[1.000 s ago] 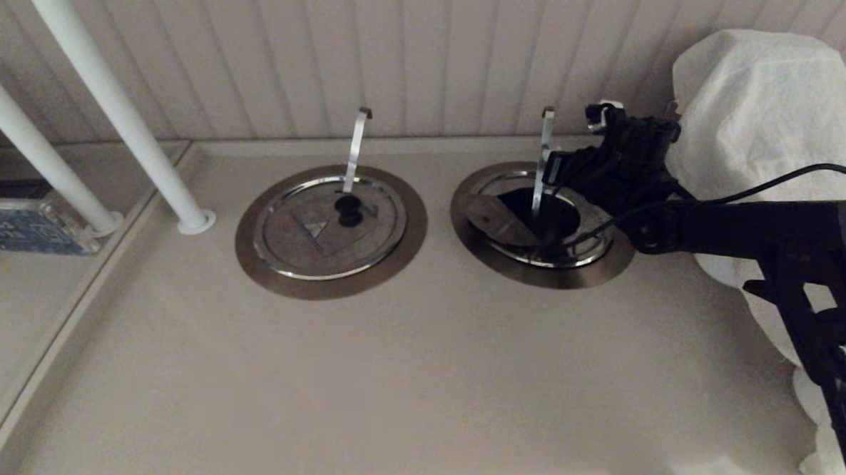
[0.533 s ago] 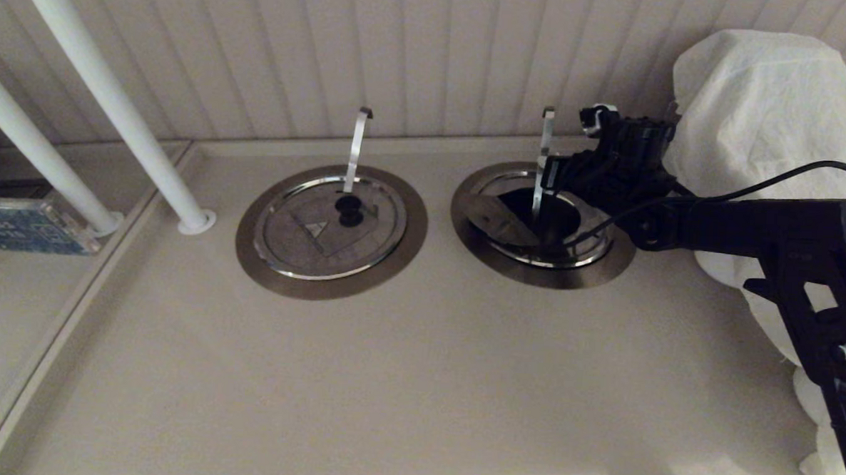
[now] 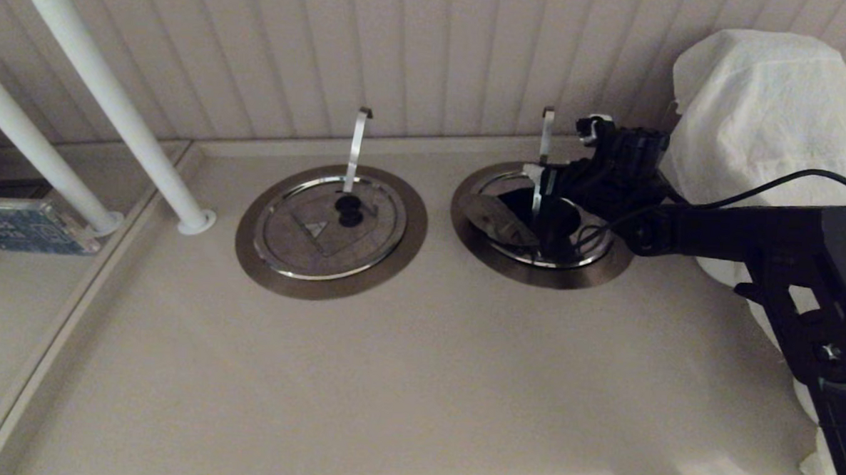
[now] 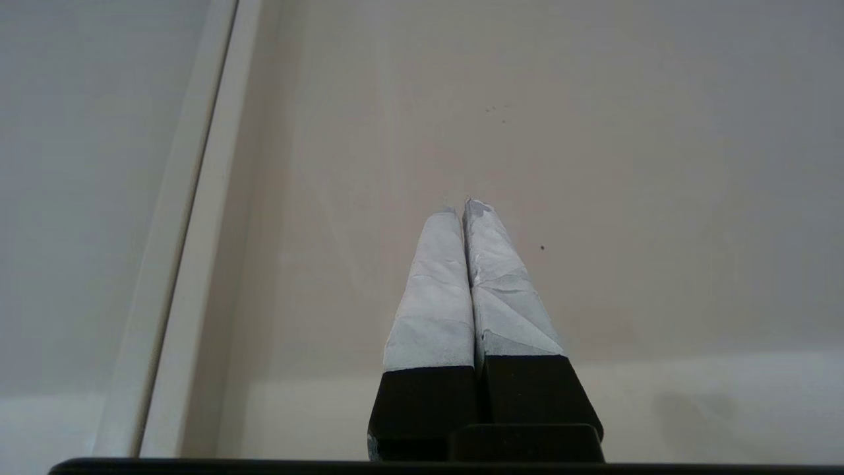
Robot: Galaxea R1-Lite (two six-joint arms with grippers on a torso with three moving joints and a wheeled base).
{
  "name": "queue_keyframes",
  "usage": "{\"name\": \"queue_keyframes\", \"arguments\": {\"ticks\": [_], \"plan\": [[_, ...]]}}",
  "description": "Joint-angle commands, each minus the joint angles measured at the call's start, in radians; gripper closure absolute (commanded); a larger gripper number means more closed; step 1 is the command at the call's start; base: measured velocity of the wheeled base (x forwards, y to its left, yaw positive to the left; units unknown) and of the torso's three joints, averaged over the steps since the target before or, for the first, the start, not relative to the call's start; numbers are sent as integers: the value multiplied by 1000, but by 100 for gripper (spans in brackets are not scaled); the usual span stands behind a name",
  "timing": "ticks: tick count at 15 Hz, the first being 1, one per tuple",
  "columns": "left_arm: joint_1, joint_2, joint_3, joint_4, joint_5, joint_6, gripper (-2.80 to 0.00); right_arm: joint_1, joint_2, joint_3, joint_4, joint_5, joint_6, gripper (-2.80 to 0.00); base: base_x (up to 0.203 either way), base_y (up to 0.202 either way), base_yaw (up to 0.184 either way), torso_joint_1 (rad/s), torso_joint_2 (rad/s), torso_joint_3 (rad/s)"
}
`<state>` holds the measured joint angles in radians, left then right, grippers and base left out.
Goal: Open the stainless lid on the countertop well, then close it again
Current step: Stir with a spoon
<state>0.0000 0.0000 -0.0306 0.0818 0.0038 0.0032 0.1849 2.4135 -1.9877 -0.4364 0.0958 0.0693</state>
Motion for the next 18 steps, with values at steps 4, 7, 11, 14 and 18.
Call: {"name": "queue_keyframes", "arguments": {"ticks": [4,7,11,14,18], "plan": [[0,-2,0,1,1,0,0,-18,67,-5,-54,42,-1,-280,0,0,0,0,0,0],[0,-2,0,1,1,0,0,-21,93,-5,-94,40,-33,-280,0,0,0,0,0,0],[0,-2,0,1,1,0,0,-20,93,-5,-94,38,-41,0,0,0,0,0,0,0],[0,-2,0,1,1,0,0,-19,90,-3,-94,42,-40,0,0,0,0,0,0,0],[0,-2,0,1,1,0,0,-18,80,-3,-89,36,-37,0,0,0,0,0,0,0]]}}
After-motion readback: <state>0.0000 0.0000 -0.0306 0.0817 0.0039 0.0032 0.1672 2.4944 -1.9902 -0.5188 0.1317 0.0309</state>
